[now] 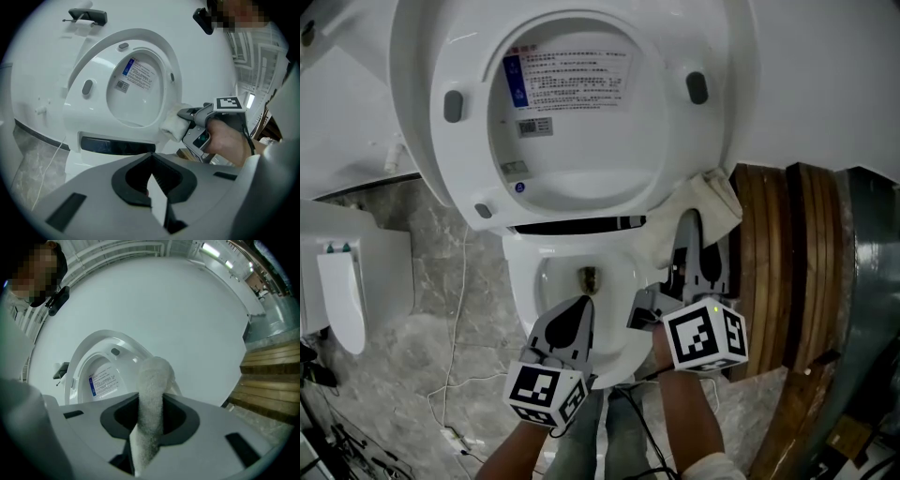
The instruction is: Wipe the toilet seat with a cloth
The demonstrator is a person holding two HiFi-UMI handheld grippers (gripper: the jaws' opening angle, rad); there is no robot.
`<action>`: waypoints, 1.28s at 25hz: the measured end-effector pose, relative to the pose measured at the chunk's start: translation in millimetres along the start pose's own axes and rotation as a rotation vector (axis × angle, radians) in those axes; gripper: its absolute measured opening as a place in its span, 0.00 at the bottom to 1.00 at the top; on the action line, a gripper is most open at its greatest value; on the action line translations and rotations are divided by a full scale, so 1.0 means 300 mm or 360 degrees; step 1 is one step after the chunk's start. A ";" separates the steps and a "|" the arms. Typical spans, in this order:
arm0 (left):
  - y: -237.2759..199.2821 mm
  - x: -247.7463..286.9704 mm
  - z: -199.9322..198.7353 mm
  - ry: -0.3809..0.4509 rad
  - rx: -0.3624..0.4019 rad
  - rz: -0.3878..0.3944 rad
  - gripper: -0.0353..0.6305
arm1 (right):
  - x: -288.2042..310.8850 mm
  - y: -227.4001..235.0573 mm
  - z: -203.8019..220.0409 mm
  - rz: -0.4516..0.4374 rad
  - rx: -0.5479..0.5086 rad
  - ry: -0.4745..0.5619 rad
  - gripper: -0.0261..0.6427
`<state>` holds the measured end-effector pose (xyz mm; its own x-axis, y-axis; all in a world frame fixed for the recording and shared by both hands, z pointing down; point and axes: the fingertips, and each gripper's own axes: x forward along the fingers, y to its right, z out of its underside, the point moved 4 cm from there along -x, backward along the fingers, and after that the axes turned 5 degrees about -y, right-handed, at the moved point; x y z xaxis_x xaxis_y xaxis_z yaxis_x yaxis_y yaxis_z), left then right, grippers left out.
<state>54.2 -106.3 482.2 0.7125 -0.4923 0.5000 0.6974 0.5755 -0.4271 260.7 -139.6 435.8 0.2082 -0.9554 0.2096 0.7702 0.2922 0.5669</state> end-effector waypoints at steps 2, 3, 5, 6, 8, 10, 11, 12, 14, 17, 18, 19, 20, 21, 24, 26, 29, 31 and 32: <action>-0.014 -0.004 0.015 -0.0002 -0.0006 -0.0005 0.05 | -0.010 0.007 0.020 0.0011 0.0000 0.0000 0.19; -0.020 -0.005 0.020 -0.0001 -0.0009 -0.0008 0.05 | -0.015 0.012 0.033 0.0019 0.0002 -0.0003 0.19; -0.032 -0.006 0.029 0.0006 -0.0015 -0.0012 0.05 | -0.022 0.027 0.063 0.0036 0.0008 -0.0018 0.19; -0.037 -0.007 0.033 0.0010 -0.0018 -0.0014 0.05 | -0.024 0.035 0.078 0.0043 0.0012 -0.0026 0.19; -0.044 -0.011 0.039 0.0019 -0.0020 -0.0016 0.05 | -0.027 0.049 0.105 0.0057 0.0015 -0.0033 0.19; -0.054 -0.016 0.045 0.0028 -0.0025 -0.0021 0.05 | -0.024 0.058 0.124 0.0067 0.0008 -0.0024 0.19; -0.061 -0.019 0.046 0.0032 -0.0029 -0.0025 0.05 | -0.022 0.061 0.131 0.0070 0.0005 -0.0015 0.19; -0.068 -0.022 0.048 0.0035 -0.0033 -0.0031 0.05 | -0.019 0.064 0.138 0.0072 0.0005 -0.0006 0.19; -0.083 -0.031 0.054 0.0036 -0.0045 -0.0043 0.05 | -0.017 0.069 0.153 0.0077 0.0007 0.0009 0.19; -0.104 -0.046 0.071 0.0035 -0.0063 -0.0060 0.05 | -0.018 0.077 0.182 0.0088 0.0006 -0.0002 0.19; -0.112 -0.050 0.077 0.0036 -0.0067 -0.0064 0.05 | -0.018 0.078 0.195 0.0093 0.0006 -0.0017 0.19; -0.119 -0.055 0.082 0.0040 -0.0070 -0.0068 0.05 | -0.017 0.078 0.211 0.0098 0.0004 -0.0037 0.19; -0.126 -0.060 0.087 0.0043 -0.0074 -0.0073 0.05 | -0.016 0.076 0.228 0.0102 0.0000 -0.0062 0.19; -0.132 -0.065 0.090 0.0044 -0.0078 -0.0079 0.05 | -0.015 0.071 0.246 0.0104 -0.0008 -0.0087 0.19; -0.149 -0.084 0.096 0.0053 -0.0090 -0.0096 0.05 | -0.011 0.048 0.298 0.0102 -0.0038 -0.0147 0.19; -0.161 -0.101 0.100 0.0064 -0.0097 -0.0108 0.05 | -0.006 0.032 0.331 0.0096 -0.0050 -0.0174 0.19; -0.188 -0.132 0.106 0.0079 -0.0115 -0.0132 0.05 | 0.003 0.005 0.384 0.0085 -0.0050 -0.0219 0.19; -0.214 -0.153 0.112 0.0091 -0.0132 -0.0155 0.05 | 0.008 -0.018 0.418 0.0070 -0.0051 -0.0249 0.19; -0.228 -0.163 0.115 0.0099 -0.0144 -0.0170 0.05 | 0.012 -0.032 0.433 0.0057 -0.0058 -0.0265 0.19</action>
<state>-31.0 -99.0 513.0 0.6353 -0.5888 0.4997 0.7716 0.4578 -0.4416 175.7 -140.1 534.7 0.1357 -0.9231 0.3599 0.7859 0.3215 0.5282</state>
